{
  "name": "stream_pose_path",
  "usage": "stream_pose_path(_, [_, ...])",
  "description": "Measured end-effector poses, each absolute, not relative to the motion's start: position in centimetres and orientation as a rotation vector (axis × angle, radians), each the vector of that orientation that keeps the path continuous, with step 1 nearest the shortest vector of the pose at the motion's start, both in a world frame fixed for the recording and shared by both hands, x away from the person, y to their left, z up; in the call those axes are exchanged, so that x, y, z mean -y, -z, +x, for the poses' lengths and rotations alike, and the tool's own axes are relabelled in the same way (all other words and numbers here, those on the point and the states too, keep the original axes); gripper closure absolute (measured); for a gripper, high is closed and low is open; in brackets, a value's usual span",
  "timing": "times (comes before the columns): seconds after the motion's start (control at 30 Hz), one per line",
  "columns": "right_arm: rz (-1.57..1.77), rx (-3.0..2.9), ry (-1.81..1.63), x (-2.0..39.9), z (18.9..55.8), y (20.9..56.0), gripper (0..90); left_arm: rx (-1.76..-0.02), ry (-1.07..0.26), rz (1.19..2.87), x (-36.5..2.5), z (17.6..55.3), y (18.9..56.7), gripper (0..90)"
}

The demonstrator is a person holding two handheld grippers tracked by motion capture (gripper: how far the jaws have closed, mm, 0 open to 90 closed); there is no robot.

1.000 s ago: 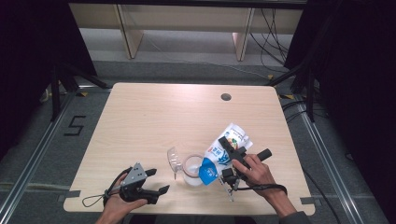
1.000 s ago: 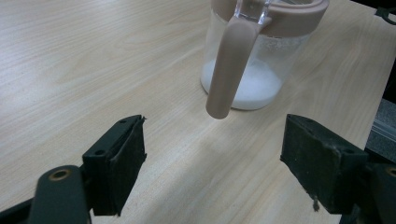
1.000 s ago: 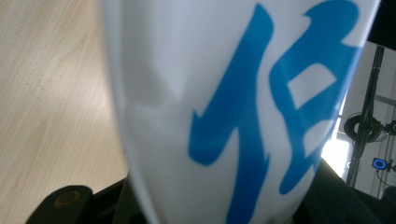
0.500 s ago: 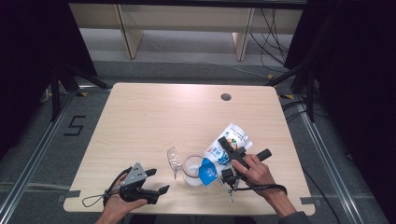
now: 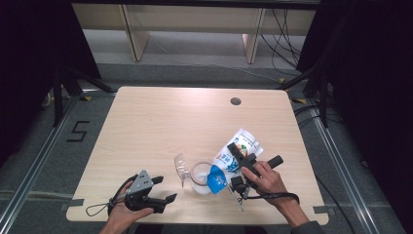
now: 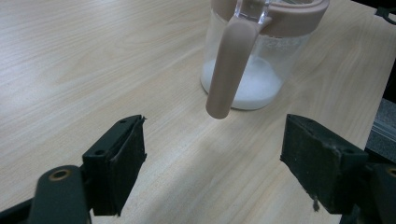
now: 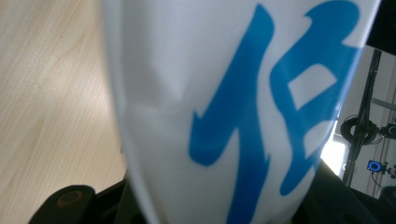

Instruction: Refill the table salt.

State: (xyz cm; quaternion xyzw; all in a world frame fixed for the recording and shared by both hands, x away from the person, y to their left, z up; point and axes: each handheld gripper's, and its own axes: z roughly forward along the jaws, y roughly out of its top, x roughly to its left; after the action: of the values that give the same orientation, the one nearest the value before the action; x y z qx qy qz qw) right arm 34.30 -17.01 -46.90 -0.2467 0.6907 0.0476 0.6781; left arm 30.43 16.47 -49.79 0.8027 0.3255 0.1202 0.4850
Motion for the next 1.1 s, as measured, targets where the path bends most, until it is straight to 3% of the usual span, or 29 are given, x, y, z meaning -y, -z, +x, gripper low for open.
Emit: stream_pose_path(1.1, [-0.576,-1.537,-0.097,16.94,34.42,46.68,65.6,-0.792,-0.293,1.955,-16.48,30.43,49.79,21.1])
